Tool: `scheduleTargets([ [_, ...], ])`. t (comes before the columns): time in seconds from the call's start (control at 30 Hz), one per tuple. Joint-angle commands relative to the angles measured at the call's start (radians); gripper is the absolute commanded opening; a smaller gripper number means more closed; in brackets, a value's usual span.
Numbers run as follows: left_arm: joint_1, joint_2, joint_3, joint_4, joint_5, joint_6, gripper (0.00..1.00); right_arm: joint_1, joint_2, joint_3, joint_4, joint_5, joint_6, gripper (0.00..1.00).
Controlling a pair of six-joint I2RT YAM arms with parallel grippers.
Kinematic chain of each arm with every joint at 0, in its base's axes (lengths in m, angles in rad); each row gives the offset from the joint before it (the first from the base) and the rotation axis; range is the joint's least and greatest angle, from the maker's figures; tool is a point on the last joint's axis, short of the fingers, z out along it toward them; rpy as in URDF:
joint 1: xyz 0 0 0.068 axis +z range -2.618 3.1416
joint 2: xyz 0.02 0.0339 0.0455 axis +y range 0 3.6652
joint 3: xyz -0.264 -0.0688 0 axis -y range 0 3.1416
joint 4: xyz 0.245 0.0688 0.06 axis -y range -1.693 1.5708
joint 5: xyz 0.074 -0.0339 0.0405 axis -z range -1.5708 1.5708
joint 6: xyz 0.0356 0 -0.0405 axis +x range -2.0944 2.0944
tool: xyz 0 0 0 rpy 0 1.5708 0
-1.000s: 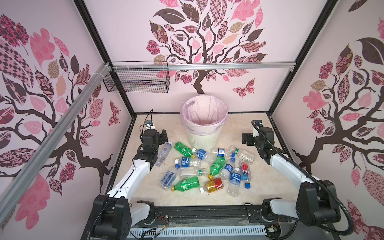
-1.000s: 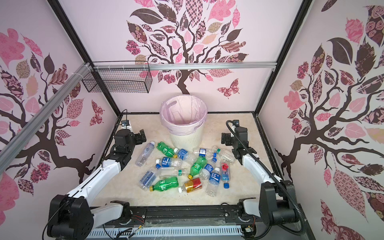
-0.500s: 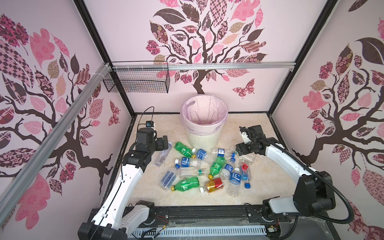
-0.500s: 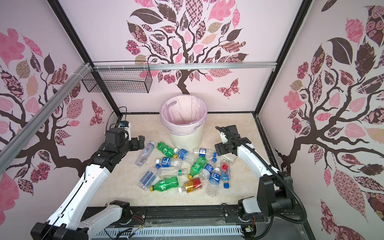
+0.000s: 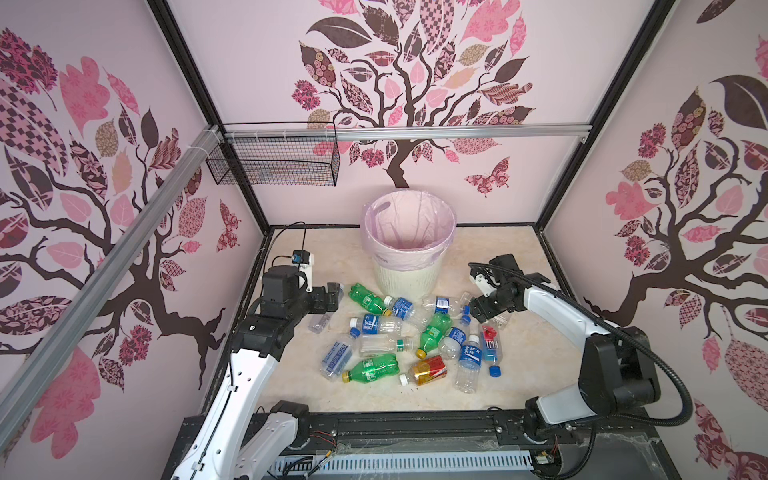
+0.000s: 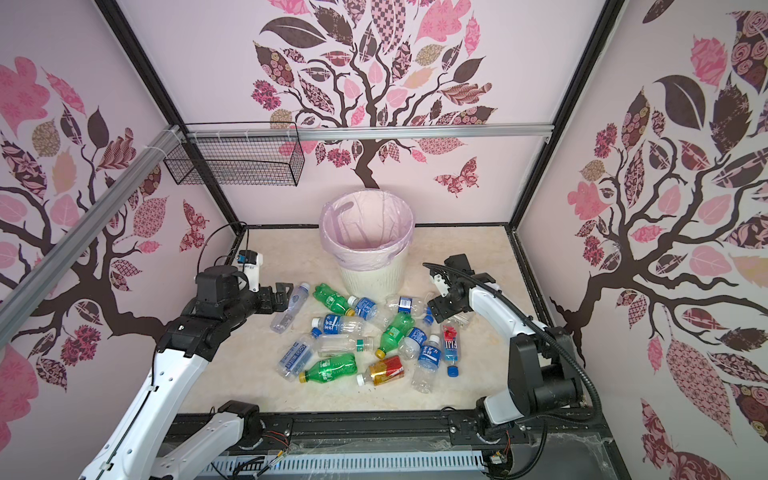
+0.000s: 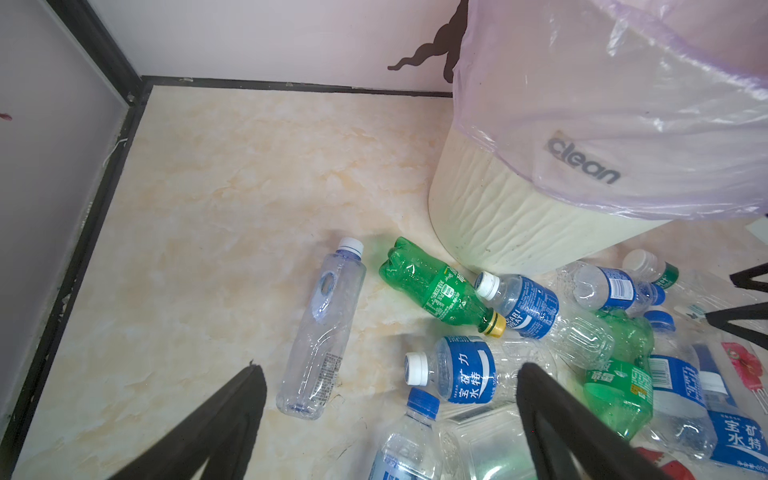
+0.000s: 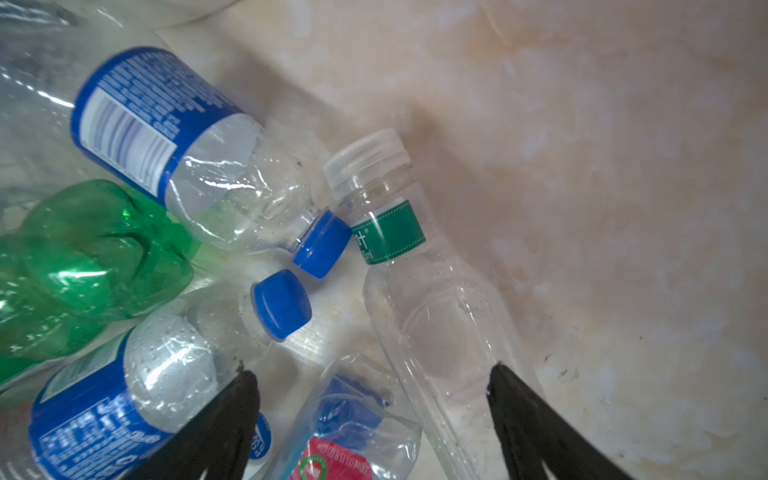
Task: Throw the plastic bottles in the bin
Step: 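Grasp the clear green-labelled bottle neck with the right gripper while the left arm lifts, then lift the green-labelled bottle with the right gripper and carry it over the bin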
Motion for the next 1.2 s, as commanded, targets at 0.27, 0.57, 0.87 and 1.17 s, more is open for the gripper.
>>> scheduleTargets([
  [0.27, 0.008, -0.048, -0.044, -0.036, 0.003, 0.037, 0.98, -0.045, 0.179, 0.078, 0.011, 0.058, -0.014, 0.84],
  [0.57, 0.008, -0.055, -0.056, -0.032, -0.006, 0.041, 0.98, -0.097, 0.195, 0.077, 0.042, 0.079, 0.05, 0.77],
  [0.87, 0.01, -0.051, -0.087, 0.0, -0.004, 0.02, 0.98, -0.117, 0.258, 0.105, 0.072, 0.119, 0.161, 0.65],
  [1.17, 0.013, -0.03, -0.102, 0.015, -0.003, 0.013, 0.98, -0.124, 0.298, 0.109, 0.099, 0.143, 0.247, 0.62],
])
